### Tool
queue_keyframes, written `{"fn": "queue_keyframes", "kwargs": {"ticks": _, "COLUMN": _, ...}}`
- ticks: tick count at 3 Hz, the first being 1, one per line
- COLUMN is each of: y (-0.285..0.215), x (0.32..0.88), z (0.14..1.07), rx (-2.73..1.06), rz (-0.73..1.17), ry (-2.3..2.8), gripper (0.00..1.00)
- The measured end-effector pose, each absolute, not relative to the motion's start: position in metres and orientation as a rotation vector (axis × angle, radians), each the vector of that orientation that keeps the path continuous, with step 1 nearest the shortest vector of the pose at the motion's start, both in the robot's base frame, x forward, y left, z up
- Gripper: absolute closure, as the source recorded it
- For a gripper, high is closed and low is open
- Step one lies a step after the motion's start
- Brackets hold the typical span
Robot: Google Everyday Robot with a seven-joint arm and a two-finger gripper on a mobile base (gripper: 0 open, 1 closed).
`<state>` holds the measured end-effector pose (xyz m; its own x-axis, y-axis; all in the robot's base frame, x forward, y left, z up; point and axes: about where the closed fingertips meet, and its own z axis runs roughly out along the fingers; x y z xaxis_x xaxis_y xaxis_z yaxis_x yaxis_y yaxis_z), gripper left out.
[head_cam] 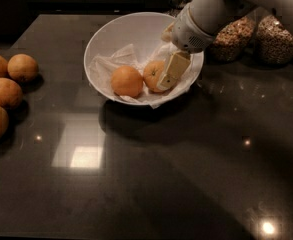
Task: Pick orange from white bowl
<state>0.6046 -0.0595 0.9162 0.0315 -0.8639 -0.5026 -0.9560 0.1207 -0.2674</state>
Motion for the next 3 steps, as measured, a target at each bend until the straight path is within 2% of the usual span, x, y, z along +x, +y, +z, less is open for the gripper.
{"fn": "queue_keyframes", "kwargs": {"ticks": 3, "y": -0.048, "x": 0.612, "z": 0.889, "rx": -1.792, "rz": 0.270, "ry": 1.859, "gripper": 0.16}}
